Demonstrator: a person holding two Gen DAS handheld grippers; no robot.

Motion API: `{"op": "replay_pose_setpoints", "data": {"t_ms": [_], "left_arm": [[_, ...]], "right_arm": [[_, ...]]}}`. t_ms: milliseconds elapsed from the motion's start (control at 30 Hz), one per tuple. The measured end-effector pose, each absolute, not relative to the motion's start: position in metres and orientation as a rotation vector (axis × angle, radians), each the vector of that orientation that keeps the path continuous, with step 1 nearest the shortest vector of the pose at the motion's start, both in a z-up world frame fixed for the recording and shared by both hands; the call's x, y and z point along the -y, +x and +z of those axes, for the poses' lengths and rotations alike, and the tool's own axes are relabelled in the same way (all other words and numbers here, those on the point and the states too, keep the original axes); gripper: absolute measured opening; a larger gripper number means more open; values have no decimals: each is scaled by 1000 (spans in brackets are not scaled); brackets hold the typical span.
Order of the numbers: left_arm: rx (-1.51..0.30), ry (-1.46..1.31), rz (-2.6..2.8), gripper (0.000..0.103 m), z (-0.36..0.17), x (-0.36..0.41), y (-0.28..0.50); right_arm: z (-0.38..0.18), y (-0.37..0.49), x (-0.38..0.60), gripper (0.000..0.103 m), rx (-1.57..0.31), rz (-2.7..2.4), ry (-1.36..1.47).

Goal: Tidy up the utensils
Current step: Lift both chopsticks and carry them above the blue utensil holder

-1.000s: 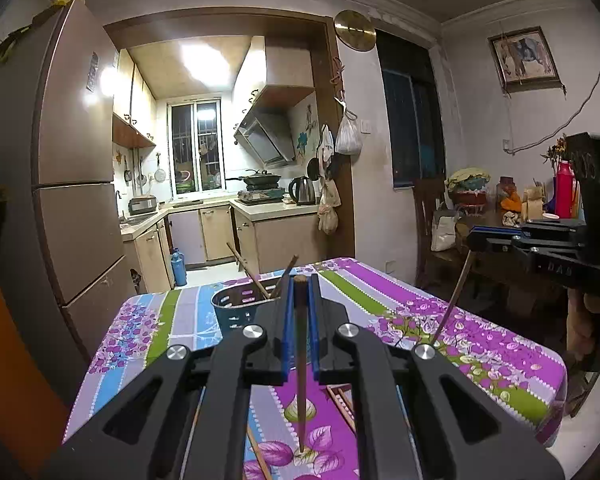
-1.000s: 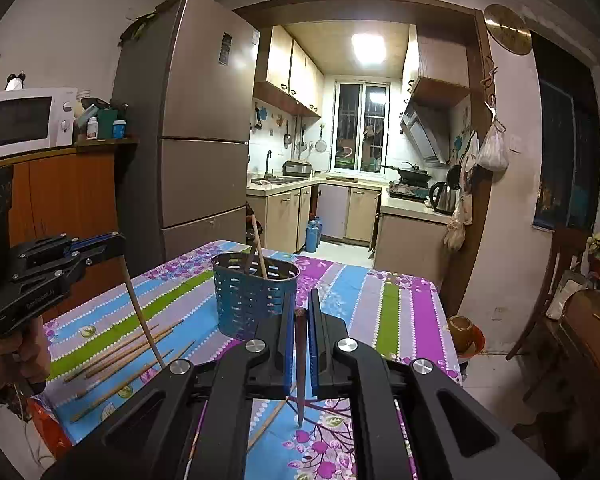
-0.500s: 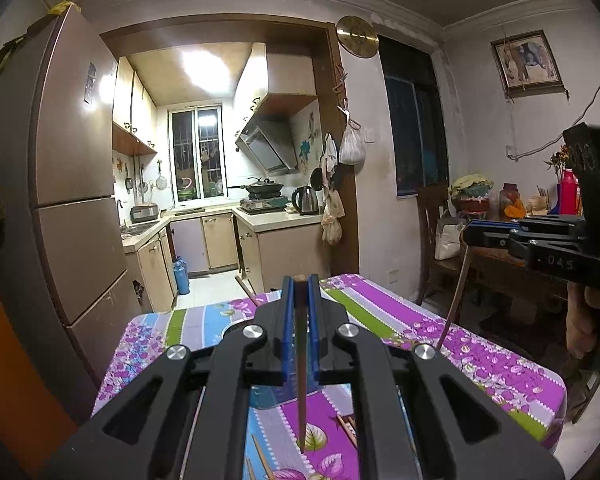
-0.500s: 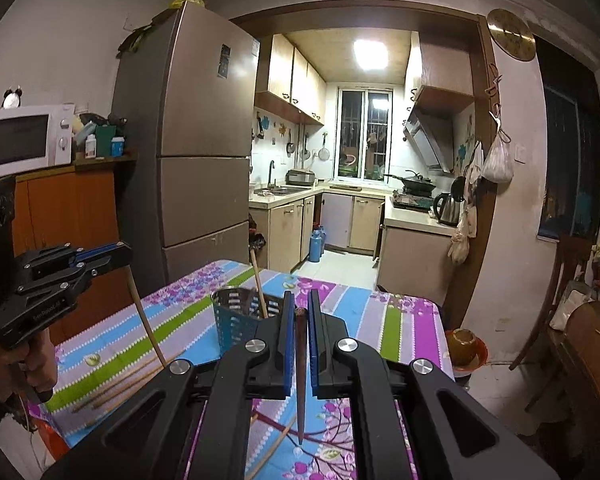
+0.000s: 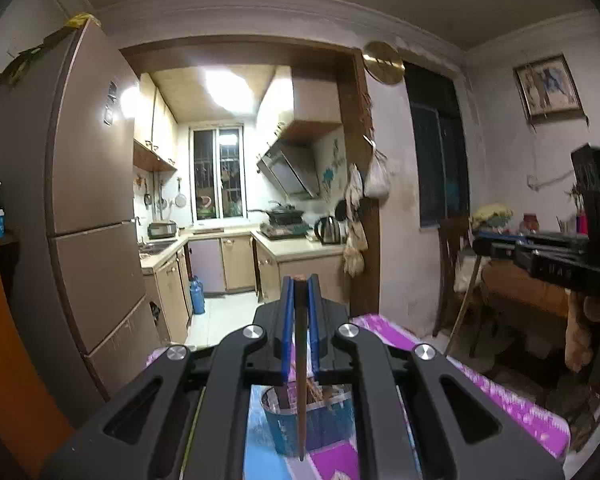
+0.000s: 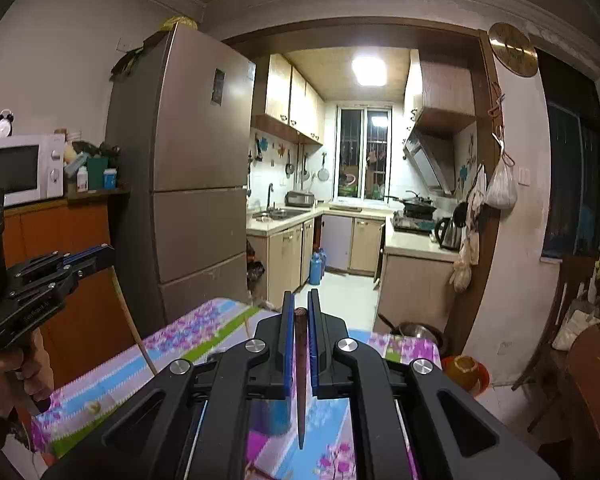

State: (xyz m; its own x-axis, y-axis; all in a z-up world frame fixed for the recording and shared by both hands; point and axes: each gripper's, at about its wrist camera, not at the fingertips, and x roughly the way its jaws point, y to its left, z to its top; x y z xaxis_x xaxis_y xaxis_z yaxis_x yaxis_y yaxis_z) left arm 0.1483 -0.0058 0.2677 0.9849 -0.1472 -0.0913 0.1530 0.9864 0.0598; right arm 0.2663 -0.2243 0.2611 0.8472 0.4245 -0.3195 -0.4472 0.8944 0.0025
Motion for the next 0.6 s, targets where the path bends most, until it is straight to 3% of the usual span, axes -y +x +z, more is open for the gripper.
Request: {"op": "replay_pose_setpoints", "data": {"t_ms": [333,600], "left_arm": [[-37,42,-123,5,301,1,195],[-49,26,-138,5,292,3,235]], "right_arm": [[299,325,192,7,-280,499,-50],[288,361,173,7,-305,533,-24]]}}
